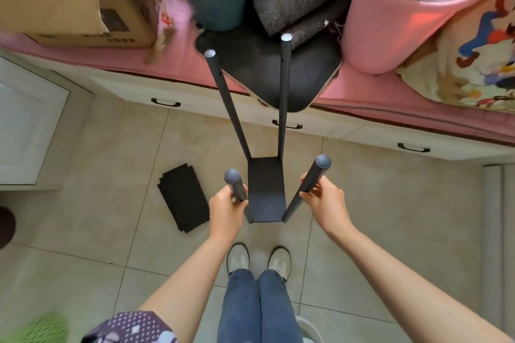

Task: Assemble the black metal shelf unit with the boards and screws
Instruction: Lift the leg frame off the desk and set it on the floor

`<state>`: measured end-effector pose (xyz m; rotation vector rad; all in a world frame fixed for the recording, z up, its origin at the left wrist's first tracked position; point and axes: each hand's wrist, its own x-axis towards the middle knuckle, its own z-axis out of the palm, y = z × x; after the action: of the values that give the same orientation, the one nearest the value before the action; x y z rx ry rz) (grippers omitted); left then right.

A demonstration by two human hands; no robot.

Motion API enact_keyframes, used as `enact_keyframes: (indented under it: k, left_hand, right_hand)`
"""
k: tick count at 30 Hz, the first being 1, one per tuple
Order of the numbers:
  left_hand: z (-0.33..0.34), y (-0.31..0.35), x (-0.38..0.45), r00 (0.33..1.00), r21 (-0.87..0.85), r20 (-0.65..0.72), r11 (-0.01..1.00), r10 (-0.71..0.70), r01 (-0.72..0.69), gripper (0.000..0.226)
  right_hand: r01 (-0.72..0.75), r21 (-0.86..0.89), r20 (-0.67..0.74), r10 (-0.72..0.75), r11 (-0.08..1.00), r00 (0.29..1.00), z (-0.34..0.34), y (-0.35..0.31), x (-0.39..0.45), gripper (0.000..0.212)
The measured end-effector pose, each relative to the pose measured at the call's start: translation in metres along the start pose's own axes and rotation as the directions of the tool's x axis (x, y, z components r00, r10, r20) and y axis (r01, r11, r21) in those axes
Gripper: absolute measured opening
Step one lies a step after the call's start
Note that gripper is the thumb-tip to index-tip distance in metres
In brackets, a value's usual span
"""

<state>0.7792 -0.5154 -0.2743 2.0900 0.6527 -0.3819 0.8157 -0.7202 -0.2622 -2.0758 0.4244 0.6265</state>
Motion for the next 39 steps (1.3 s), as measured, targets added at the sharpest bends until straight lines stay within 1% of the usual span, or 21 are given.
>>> enact_keyframes:
  k: [6,9,14,18,20,22,27,31,34,36,39]
  left_hand:
    - [0.02,-0.022,0.0,0.998,-0.021,-0.043,0.998,-0.054,0.053,0.022]
    - [0.028,-0.031,0.001,0.999,-0.001,-0.032,0.999,-0.036,0.036,0.022]
    - [0.038,-0.045,-0.007,0.998,-0.051,-0.008,0.997,-0.066,0.065,0.027]
    - [0.039,-0.057,-0.022,0.996,-0.095,0.022,0.991,-0.088,0.09,0.023]
    - [0.038,-0.062,-0.032,0.993,-0.121,0.036,0.985,-0.116,0.12,0.024]
    - [0.037,-0.067,-0.043,0.991,-0.107,0.039,0.986,-0.125,0.128,0.027]
    - [0.033,-0.082,-0.07,0.988,-0.084,0.075,0.986,-0.137,0.143,0.034]
    - [0.032,-0.093,-0.084,0.979,-0.075,0.126,0.982,-0.162,0.173,0.036]
    - [0.031,-0.096,-0.088,0.973,-0.096,0.137,0.975,-0.185,0.199,0.035]
    - [0.031,-0.096,-0.089,0.972,-0.067,0.15,0.978,-0.184,0.195,0.038]
    - [0.025,-0.094,-0.092,0.967,0.054,0.19,0.985,-0.17,0.163,0.043]
  right_hand:
    - [-0.046,-0.022,-0.018,0.046,0.999,0.999,0.015,0.022,0.001,0.026]
    - [-0.05,-0.045,-0.033,0.048,0.998,0.998,0.019,0.03,0.003,0.028]
    - [-0.072,-0.05,-0.057,0.069,0.996,0.996,0.027,0.046,-0.001,0.024]
    - [-0.087,-0.071,-0.013,0.087,0.994,0.996,0.031,0.054,-0.015,0.022]
    - [-0.095,-0.043,-0.001,0.095,0.995,0.995,0.03,0.058,-0.023,0.023]
    - [-0.106,-0.025,0.012,0.106,0.994,0.994,0.029,0.063,-0.032,0.021]
    - [-0.073,-0.105,0.087,0.082,0.992,0.993,0.03,0.075,-0.056,0.02]
    - [-0.045,-0.178,0.159,0.074,0.983,0.985,0.032,0.083,-0.071,0.027]
    - [-0.046,-0.197,0.175,0.081,0.979,0.981,0.032,0.087,-0.077,0.029]
    - [-0.049,-0.225,0.172,0.089,0.973,0.981,0.029,0.088,-0.078,0.031]
    - [-0.04,-0.303,0.194,0.103,0.952,0.976,0.022,0.082,-0.081,0.036]
